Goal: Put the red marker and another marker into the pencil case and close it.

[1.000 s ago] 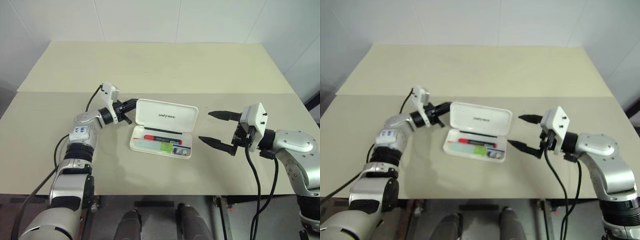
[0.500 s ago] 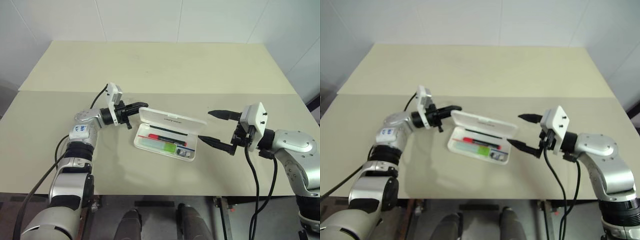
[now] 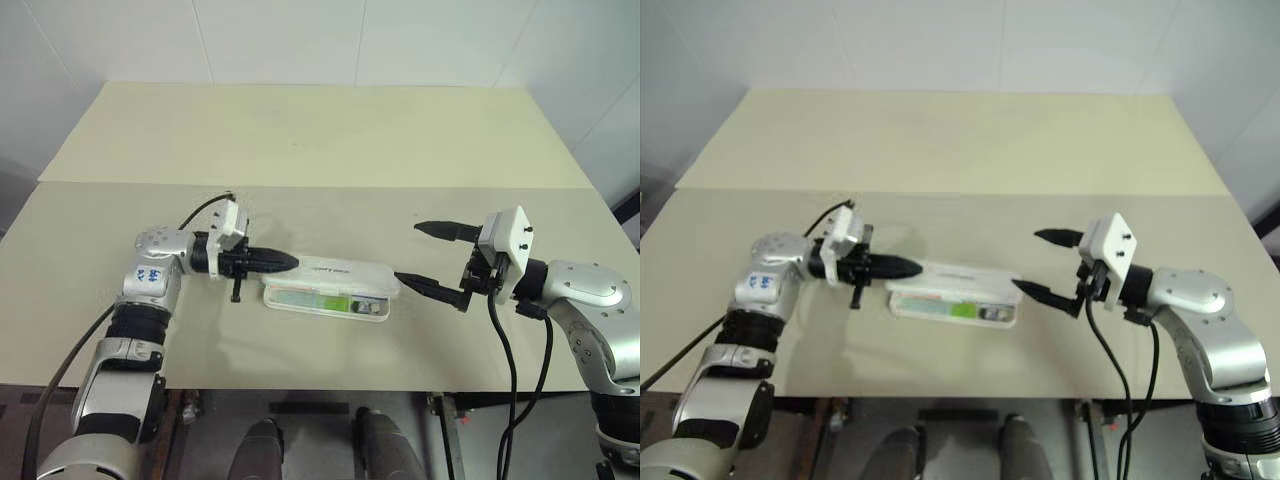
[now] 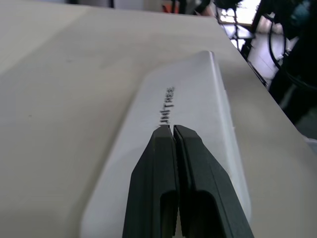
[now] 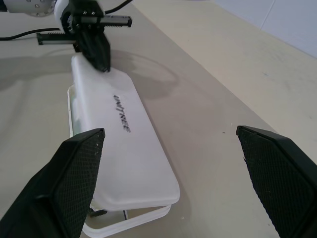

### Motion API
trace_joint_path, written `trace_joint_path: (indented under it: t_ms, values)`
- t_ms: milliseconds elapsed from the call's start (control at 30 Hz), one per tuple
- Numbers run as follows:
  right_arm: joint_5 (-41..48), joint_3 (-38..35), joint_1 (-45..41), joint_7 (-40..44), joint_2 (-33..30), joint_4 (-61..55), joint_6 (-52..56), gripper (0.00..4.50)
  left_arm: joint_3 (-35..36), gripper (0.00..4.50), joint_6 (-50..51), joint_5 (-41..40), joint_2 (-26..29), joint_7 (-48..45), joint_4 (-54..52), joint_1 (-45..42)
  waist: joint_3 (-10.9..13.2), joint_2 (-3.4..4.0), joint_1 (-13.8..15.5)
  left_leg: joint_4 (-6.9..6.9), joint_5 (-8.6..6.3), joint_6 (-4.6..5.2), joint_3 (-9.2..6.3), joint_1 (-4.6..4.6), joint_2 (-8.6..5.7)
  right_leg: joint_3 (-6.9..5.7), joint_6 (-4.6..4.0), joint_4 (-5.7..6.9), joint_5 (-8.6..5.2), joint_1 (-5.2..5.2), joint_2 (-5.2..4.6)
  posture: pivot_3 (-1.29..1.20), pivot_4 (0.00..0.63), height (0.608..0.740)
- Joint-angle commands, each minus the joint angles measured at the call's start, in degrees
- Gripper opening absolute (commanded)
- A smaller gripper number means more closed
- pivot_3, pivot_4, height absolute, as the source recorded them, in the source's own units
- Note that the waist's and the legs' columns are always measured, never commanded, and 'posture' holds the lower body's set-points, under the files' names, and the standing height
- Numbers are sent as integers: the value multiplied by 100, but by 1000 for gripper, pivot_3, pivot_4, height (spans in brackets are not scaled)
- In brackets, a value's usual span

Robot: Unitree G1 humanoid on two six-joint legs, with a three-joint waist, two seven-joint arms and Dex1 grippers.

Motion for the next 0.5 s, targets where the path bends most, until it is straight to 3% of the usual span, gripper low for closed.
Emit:
trace_joint_path:
  t_ms: [33,500]
  values:
    - [80,-85,52,-19,-19,-165,-35,4500,-347,32,80,137,95,-243,-376,94,0,0,0,0,0,0,0,0,0,0,0,0,0,0,0,0,150,740]
    - [748,-316,763,333,-531,-777,694,4500,-844,32,262,553,-9,183,-373,134,-1,1,3,6,-1,2,0,5,0,0,-2,1,-1,7,-1,0,150,740]
